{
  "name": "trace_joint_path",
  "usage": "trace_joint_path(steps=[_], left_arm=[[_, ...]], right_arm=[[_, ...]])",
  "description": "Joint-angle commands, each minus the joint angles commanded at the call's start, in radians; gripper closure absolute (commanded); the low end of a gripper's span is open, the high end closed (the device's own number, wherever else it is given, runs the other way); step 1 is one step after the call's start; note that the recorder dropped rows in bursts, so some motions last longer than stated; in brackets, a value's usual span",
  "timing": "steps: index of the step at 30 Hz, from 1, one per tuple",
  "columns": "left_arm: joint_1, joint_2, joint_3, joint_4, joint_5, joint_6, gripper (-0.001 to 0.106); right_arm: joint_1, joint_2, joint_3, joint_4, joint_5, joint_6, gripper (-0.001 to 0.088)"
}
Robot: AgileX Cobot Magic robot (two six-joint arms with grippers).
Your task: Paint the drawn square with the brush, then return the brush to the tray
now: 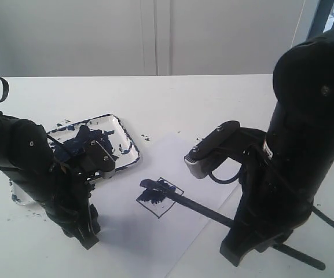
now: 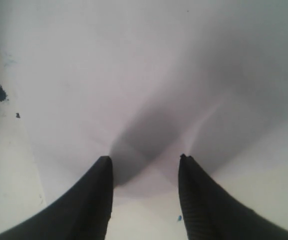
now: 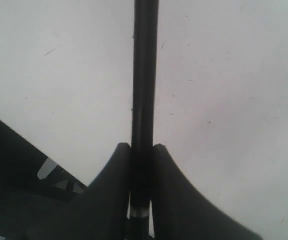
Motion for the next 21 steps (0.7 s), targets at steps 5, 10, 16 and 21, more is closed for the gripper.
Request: trace_joint_path(steps=[5,10,16,21], left_arm=[[0.000,0.000,0.000,0.000,0.000,0.000,0.057],[0.000,0.000,0.000,0.000,0.000,0.000,0.057],[0.000,0.000,0.000,0.000,0.002,0.000,0.057],[0.000,0.000,0.000,0.000,0.002,0.000,0.057]], right_arm=[[0.000,0.031,0.000,0.011,0.000,-0.008,0.0868],[0.000,0.052,0.000,0.013,0.000,-0.008,0.0868],[0.000,0.064,0.000,0.017,0.000,-0.010,0.0868],[0.000,0.078,0.000,0.017,0.000,-0.012,0.0868]])
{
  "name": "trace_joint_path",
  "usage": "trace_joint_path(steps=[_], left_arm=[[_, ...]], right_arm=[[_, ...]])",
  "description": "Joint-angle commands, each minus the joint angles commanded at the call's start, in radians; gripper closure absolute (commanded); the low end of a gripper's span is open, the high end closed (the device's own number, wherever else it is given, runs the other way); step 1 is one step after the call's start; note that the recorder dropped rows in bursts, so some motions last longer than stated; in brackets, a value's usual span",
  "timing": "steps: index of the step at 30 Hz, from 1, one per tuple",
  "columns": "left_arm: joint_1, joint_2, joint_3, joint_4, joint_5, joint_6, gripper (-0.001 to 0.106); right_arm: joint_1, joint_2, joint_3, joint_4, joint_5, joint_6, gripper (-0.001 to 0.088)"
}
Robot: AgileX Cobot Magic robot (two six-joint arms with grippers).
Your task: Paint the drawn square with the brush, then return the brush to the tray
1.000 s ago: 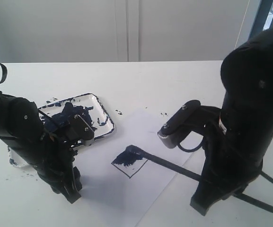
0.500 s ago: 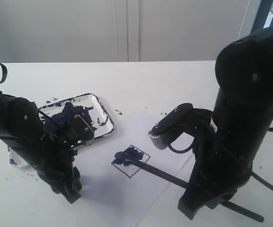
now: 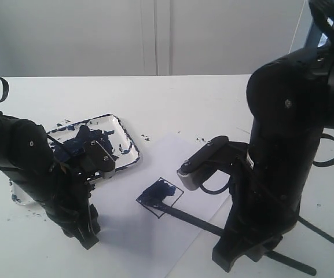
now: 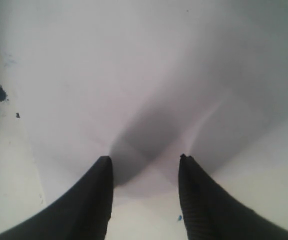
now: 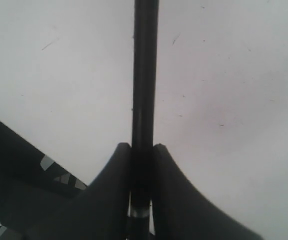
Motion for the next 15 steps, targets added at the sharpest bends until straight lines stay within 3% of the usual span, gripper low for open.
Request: trace_joint_path(steps=[15], left_arm=[[0.000,0.000,0.000,0.000,0.002,0.000,0.057]], right_arm=[[0.000,0.047,-0.006,-0.003,0.000,0.000,0.0868]])
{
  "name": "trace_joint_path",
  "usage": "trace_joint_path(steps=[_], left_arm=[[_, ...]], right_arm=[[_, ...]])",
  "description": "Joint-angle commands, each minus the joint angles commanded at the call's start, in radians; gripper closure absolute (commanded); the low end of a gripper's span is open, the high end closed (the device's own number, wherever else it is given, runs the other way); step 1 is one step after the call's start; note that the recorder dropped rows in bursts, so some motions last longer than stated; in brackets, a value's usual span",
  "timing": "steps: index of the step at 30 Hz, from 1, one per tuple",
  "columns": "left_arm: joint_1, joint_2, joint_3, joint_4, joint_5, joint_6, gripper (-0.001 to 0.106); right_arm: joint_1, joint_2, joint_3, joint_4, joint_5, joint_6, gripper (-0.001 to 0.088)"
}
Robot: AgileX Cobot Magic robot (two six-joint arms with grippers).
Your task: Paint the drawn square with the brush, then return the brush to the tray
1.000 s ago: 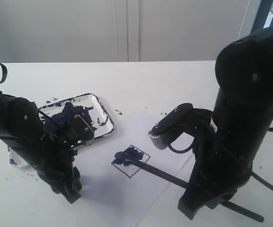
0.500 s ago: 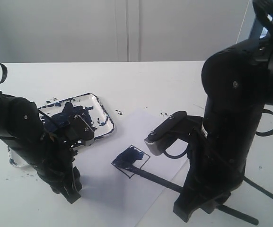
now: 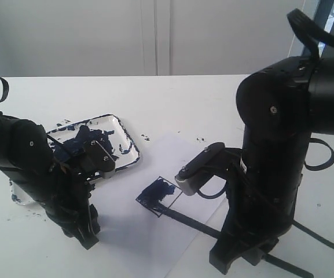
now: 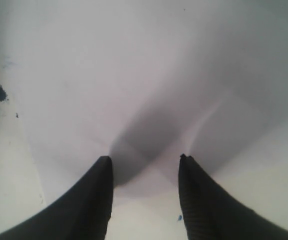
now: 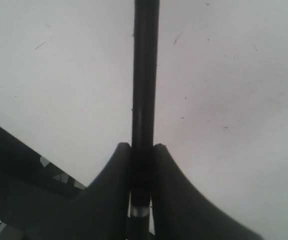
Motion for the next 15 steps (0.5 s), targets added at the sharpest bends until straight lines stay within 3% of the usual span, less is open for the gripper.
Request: trace_joint_path(steps=[7,15], left_arm=[[0.000,0.000,0.000,0.000,0.002,0.000,0.057],[0.000,0.000,0.000,0.000,0.004,0.000,0.057]], right_arm=[[0.000,0.002,-0.023,-0.018,0.000,0.007,0.0868],[0.000,0.002,-0.024,-0.143,0.000,0.064,0.0868]])
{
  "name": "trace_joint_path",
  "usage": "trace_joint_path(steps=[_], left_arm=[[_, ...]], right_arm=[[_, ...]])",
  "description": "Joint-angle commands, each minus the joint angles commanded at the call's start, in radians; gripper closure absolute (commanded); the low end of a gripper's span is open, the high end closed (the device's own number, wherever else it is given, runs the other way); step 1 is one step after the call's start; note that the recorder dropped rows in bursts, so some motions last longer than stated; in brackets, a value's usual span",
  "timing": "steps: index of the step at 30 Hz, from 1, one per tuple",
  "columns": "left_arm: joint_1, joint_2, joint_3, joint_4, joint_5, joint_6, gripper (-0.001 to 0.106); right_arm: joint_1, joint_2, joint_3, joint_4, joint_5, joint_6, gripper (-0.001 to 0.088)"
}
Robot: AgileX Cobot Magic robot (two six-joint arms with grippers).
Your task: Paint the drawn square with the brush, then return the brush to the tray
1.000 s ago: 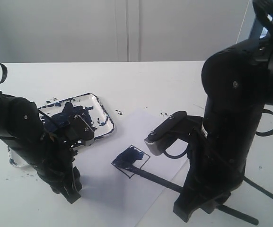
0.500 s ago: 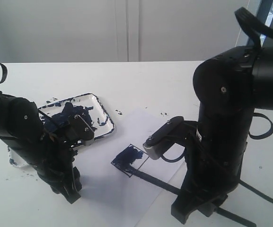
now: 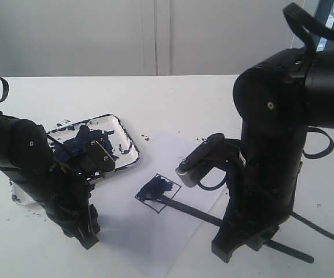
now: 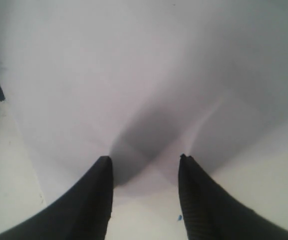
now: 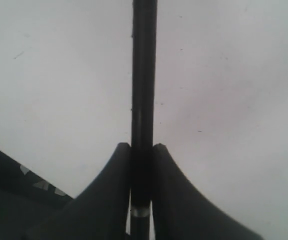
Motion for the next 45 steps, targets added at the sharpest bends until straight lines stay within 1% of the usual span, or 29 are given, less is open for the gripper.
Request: trace_joint_path(steps=[11,13,16,23,28,35,42,45], left_arm=[[0.000,0.000,0.000,0.000,-0.002,0.000,0.057],[0.000,0.000,0.000,0.000,-0.002,0.000,0.057],[0.000,0.000,0.000,0.000,-0.002,0.000,0.057],[0.000,0.000,0.000,0.000,-0.002,-0.002,0.057],[0.000,0.000,0.000,0.000,-0.002,-0.002,0.057],[0.000,0.000,0.000,0.000,-0.002,-0.002,0.057],[0.000,0.000,0.000,0.000,0.000,-0.002,0.057],[0.000,0.000,0.000,0.000,0.002,-0.002,0.057]], right_arm=[[0.000,-0.006,0.000,0.015,0.000,-0.001,0.0868],[0.000,-0.018,0.000,0.036,0.000,-0.010,0.0868],[0.000,-0.040,0.000,0.101,0.000,-0.040,0.0868],[0.000,-0.044,0.000,0.124,0.000,-0.040,0.0868],[0.000,-0.043,0.025,0.124,0.000,-0.040,0.0868],[0.000,-0.041,0.029,0.129,0.000,-0.040,0.0868],[0.000,-0.039,0.052,0.102,0.000,-0.034,0.0868],[0.000,-0.039,0.052,0.062,0.000,-0.015,0.0868]])
